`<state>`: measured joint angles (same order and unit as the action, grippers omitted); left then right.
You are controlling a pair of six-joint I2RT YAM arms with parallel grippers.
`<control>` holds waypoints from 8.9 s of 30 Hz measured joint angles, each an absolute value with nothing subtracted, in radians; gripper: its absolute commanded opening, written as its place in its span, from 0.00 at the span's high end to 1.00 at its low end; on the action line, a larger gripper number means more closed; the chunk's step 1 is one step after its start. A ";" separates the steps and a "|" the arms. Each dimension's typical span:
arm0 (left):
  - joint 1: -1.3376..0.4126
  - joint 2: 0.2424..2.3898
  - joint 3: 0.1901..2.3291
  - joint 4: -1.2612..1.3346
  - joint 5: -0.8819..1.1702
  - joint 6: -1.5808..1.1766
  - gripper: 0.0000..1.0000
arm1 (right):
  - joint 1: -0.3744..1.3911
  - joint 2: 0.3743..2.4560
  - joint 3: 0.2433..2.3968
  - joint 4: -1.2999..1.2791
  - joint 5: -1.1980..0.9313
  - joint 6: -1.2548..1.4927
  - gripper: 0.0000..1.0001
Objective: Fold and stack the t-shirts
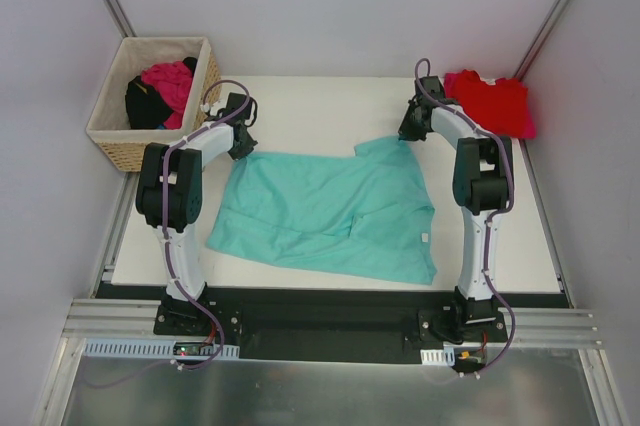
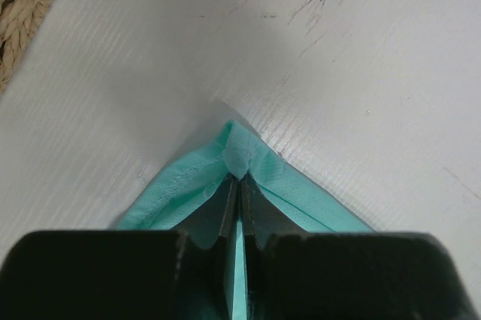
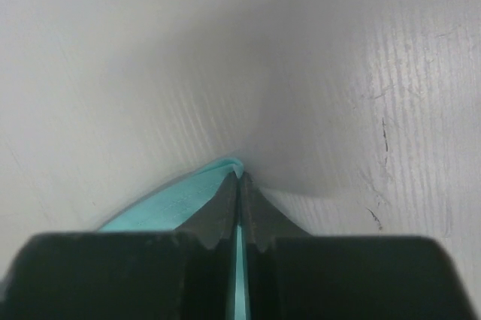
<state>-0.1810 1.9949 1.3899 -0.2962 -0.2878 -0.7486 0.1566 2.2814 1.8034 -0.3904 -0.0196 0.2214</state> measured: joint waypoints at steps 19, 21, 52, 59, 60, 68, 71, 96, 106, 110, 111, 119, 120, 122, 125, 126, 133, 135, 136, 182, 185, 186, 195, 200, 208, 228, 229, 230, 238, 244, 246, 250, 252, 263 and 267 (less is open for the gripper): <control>-0.181 1.853 1.264 -0.289 -0.285 -0.773 1.00 | 0.243 1.817 1.463 -0.385 0.039 0.179 0.99; -0.182 1.797 1.221 -0.290 -0.285 -0.780 1.00 | 0.270 1.711 1.398 -0.381 0.047 0.178 0.99; -0.229 1.441 0.799 -0.291 -0.343 -0.876 1.00 | 0.607 0.715 0.789 -0.748 0.307 0.338 0.99; -0.243 1.426 0.794 -0.290 -0.337 -0.875 1.00 | 0.632 0.653 0.732 -0.806 0.335 0.391 0.99; -0.244 1.408 0.785 -0.289 -0.333 -0.876 1.00 | 0.638 0.656 0.723 -0.807 0.337 0.398 0.99; -0.270 1.061 0.686 -0.334 -0.287 -0.876 1.00 | 0.685 0.683 0.682 -0.824 0.364 0.438 0.99; -0.275 0.953 0.670 -0.360 -0.288 -0.876 1.00 | 0.699 0.685 0.682 -0.824 0.371 0.446 0.99; -0.295 1.177 0.633 -0.401 -0.377 -0.904 1.00 | 1.112 0.722 0.628 -0.916 0.463 0.704 0.99; -0.295 1.172 0.633 -0.401 -0.381 -0.904 1.00 | 1.350 0.944 0.648 -0.942 0.567 0.839 0.99; -0.296 1.172 0.633 -0.401 -0.386 -0.904 1.00 | 1.435 1.049 0.699 -0.963 0.615 0.876 0.99; -0.296 1.172 0.633 -0.401 -0.387 -0.904 1.00 | 1.453 1.074 0.715 -0.971 0.625 0.881 0.97; -0.295 1.172 0.633 -0.401 -0.387 -0.904 1.00 | 1.574 1.264 0.865 -1.045 0.716 0.937 0.03; -0.295 1.172 0.633 -0.401 -0.387 -0.904 1.00 | 1.587 1.271 0.878 -1.061 0.731 0.940 0.03; -0.296 1.172 0.633 -0.401 -0.387 -0.904 1.00 | 1.598 1.269 0.906 -1.093 0.762 0.944 0.03; -0.295 1.172 0.633 -0.401 -0.387 -0.904 1.00 | 1.591 1.258 0.941 -1.123 0.820 0.941 0.03; -0.295 1.172 0.633 -0.401 -0.387 -0.904 1.00 | 1.583 1.254 0.950 -1.127 0.836 0.934 0.03; -0.296 1.141 0.634 -0.401 -0.333 -0.903 1.00 | 1.292 1.162 0.906 -0.985 0.889 0.752 0.03; -0.309 1.090 0.642 -0.403 -0.276 -0.899 1.00 | 1.153 1.099 0.844 -0.882 0.855 0.660 0.04; -0.322 1.055 0.649 -0.403 -0.248 -0.897 1.00 | 1.074 1.071 0.813 -0.833 0.833 0.617 0.03; -0.374 0.866 0.607 -0.288 0.037 -0.799 0.92 | 0.737 1.288 0.706 -0.321 0.298 0.418 0.03; -0.374 0.929 0.574 -0.204 0.089 -0.794 0.93 | 0.736 1.285 0.685 -0.306 0.276 0.432 0.03; -0.374 0.946 0.557 -0.183 0.098 -0.794 0.93 | 0.736 1.282 0.677 -0.301 0.272 0.435 0.03; -0.374 1.150 0.493 -0.070 0.085 -0.796 0.97 | 0.710 1.262 0.628 -0.289 0.263 0.445 0.03; -0.373 1.280 0.509 -0.040 0.035 -0.800 0.99 | 0.661 1.314 0.624 -0.258 0.236 0.441 0.03; -0.373 1.435 0.633 -0.015 -0.039 -0.813 1.00 | 0.583 1.460 0.733 -0.210 0.223 0.380 0.03; -0.318 1.608 0.818 -0.005 -0.079 -1.005 1.00 | 0.409 1.955 1.457 -0.408 0.006 -0.039 0.03; -0.319 1.587 0.813 -0.005 -0.080 -1.008 1.00 | 0.407 1.938 1.457 -0.424 0.004 -0.046 0.03; -0.321 1.557 0.806 -0.005 -0.080 -1.009 0.99 | 0.406 1.916 1.454 -0.441 0.001 -0.049 0.03; -0.342 1.320 0.792 -0.020 -0.091 -0.994 0.68 | 0.439 1.774 1.448 -0.466 -0.044 -0.031 0.03; -0.341 1.294 0.786 -0.062 -0.109 -0.977 0.29 | 0.504 1.829 1.391 -0.424 -0.064 0.018 0.03; -0.341 1.289 0.778 -0.068 -0.113 -0.977 0.20 | 0.517 1.861 1.378 -0.416 -0.074 0.032 0.03; -0.342 1.276 0.770 -0.084 -0.117 -0.971 0.01 | 0.522 1.906 1.363 -0.401 -0.092 0.052 0.03; -0.342 1.273 0.770 -0.089 -0.118 -0.975 0.01 | 0.522 1.907 1.357 -0.400 -0.094 0.060 0.03; -0.342 1.271 0.770 -0.096 -0.118 -0.976 0.02 | 0.569 1.864 1.271 -0.378 -0.091 0.079 0.02; -0.342 1.261 0.766 -0.096 -0.118 -0.976 0.02 | 0.607 1.827 1.235 -0.378 -0.086 0.087 0.03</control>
